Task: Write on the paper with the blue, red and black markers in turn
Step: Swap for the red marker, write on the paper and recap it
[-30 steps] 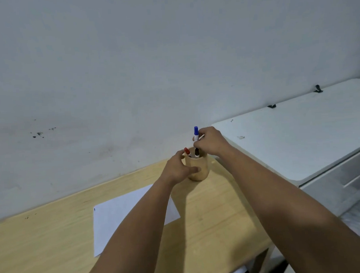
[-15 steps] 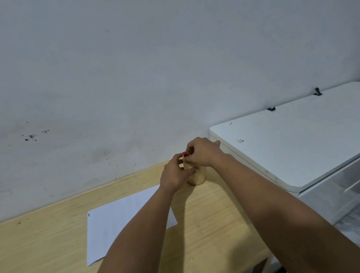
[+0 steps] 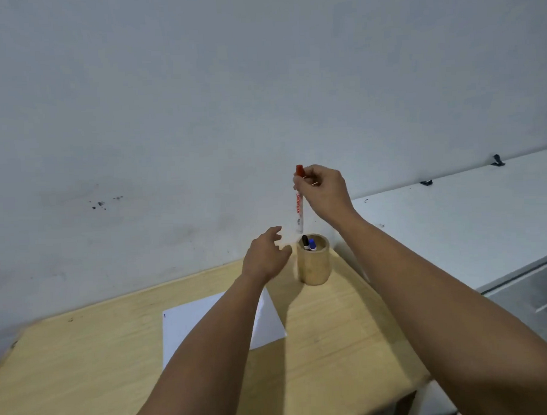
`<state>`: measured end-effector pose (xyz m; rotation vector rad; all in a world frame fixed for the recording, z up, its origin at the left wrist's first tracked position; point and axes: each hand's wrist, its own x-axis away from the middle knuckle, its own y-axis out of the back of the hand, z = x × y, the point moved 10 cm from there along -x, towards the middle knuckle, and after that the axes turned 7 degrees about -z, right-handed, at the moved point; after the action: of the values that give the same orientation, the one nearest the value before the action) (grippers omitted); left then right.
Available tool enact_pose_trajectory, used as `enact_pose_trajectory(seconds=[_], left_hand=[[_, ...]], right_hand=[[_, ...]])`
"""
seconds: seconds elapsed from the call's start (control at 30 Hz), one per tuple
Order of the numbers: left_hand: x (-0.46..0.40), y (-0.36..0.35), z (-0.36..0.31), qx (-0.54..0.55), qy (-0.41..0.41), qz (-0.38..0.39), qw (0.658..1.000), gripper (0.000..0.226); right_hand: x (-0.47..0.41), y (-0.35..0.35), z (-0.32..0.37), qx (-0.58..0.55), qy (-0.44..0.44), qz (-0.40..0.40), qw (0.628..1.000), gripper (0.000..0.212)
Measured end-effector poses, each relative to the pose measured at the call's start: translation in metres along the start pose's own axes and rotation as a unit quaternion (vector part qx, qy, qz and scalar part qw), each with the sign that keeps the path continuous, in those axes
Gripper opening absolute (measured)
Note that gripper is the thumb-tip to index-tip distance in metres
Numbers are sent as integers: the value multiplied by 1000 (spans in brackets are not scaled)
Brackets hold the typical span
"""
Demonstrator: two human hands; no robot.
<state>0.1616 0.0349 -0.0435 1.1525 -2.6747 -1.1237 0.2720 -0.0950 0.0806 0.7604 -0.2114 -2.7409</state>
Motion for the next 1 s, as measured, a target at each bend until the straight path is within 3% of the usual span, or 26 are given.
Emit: enact_pose_trajectory(seconds=[0.2,0.37,0.6,0.9,1.0], left_hand=[[17,97,14,13,3,-94,996,40],[46,169,54,60,49,-149,986,71],[84,231,113,47,62,-132,988,61],[93,269,194,-107,121,-196,967,54],[101,279,230,-173,148,-202,953,56]], right_hand=[[50,-66,11,-72,-99,144,982,20],[115,-133,25,-40,-97,285,953,20],[193,-230,48,-64,-98,428,896,13],[218,-283,40,28,52,335,940,23],[197,-265,4,44,11,273,961,24]])
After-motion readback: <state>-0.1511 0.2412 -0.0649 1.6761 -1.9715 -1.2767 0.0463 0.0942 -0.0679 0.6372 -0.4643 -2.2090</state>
